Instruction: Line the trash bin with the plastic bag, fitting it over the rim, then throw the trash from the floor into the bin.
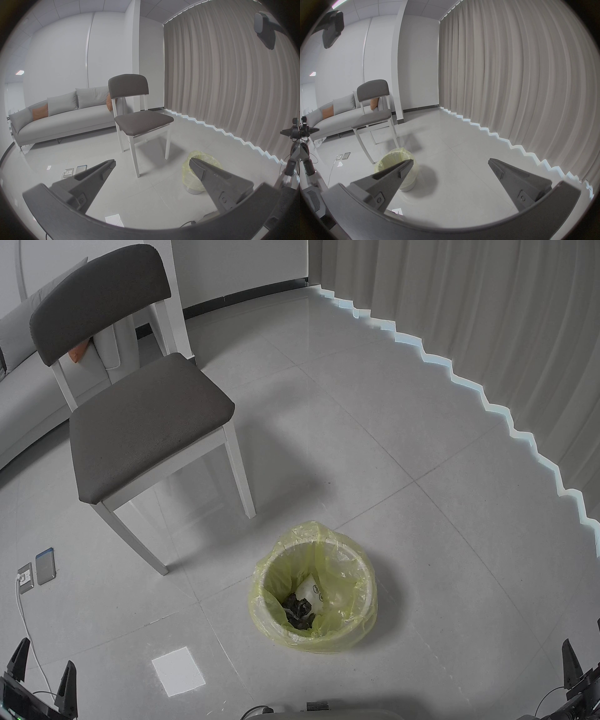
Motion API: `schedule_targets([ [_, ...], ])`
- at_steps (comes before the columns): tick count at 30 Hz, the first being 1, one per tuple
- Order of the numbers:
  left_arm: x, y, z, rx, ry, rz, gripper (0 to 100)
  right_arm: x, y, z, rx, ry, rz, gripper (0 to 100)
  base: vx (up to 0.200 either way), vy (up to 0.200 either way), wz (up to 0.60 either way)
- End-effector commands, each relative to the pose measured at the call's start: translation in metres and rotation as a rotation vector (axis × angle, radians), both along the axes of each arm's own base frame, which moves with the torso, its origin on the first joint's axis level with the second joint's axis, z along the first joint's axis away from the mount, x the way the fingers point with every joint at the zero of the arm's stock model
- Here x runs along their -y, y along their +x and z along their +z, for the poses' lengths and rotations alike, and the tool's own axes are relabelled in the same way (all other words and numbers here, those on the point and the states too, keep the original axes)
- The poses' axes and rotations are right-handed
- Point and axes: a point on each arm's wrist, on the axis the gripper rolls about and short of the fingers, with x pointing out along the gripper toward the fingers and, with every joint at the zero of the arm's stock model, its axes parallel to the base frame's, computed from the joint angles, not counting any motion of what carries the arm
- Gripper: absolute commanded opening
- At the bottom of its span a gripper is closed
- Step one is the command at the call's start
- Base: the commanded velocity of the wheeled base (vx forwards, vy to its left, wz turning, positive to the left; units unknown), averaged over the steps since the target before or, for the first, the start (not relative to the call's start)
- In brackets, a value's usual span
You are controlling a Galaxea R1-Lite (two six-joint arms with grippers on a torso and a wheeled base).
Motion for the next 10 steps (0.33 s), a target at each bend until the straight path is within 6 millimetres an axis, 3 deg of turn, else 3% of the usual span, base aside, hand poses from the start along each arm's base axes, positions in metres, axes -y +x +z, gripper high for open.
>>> schedule_targets([
  [1, 0.0000, 0.0005, -0.0051, -0.006, 0.000, 0.001, 100, 0.0000, 0.0005, -0.0051, -0.007, 0.002, 0.001, 100, 0.000, 0.000, 0.00],
  [10, 0.0000, 0.0005, -0.0051, -0.006, 0.000, 0.001, 100, 0.0000, 0.0005, -0.0050, -0.005, 0.011, 0.000, 100, 0.000, 0.000, 0.00],
])
